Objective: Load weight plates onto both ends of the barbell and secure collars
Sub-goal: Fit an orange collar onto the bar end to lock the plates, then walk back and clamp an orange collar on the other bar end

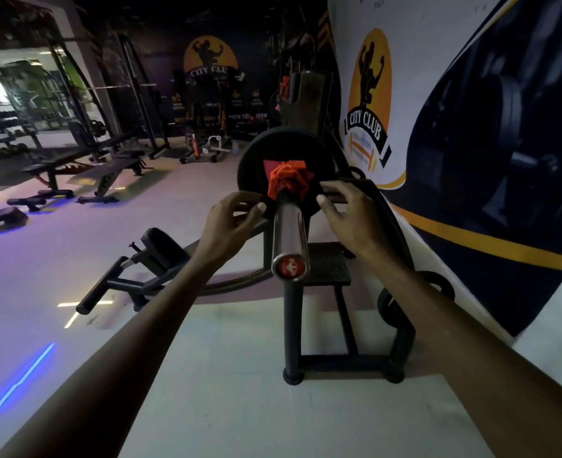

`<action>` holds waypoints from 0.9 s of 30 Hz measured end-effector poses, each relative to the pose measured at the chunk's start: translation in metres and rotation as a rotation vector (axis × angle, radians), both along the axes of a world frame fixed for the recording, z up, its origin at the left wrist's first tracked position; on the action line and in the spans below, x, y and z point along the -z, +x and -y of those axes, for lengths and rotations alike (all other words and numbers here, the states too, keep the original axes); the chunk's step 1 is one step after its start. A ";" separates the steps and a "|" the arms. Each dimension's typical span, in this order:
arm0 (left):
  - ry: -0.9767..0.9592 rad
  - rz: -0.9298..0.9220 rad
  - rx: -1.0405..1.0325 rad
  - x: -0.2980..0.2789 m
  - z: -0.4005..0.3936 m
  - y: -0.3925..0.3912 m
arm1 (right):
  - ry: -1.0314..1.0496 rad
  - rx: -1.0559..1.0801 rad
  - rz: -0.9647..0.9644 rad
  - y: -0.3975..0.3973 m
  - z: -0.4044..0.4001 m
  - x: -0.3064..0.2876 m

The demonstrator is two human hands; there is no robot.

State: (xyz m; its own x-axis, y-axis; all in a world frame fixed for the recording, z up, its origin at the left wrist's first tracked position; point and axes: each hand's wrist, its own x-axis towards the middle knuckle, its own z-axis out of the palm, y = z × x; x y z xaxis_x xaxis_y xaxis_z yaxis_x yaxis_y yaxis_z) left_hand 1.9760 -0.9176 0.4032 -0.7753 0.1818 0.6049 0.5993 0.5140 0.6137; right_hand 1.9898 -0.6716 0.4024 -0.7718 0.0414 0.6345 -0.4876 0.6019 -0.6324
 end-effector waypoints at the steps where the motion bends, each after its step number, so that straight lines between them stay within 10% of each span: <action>1: -0.007 0.004 -0.010 0.002 0.004 0.004 | 0.000 0.016 0.014 0.001 -0.001 0.002; 13: -0.106 0.119 -0.218 0.072 0.080 0.122 | 0.080 -0.057 0.288 0.082 0.073 0.080; 27: -0.239 0.279 -0.603 0.147 0.328 0.185 | 0.316 -0.354 0.296 0.092 0.337 0.152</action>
State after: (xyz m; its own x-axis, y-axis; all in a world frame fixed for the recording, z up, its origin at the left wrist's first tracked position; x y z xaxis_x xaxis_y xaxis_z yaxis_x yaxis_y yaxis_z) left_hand 2.1610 -1.2460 0.2566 -0.9029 -0.2250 0.3662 0.0047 0.8468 0.5319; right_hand 2.0819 -1.0088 0.2507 -0.8513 -0.4096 0.3278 -0.5232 0.6165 -0.5884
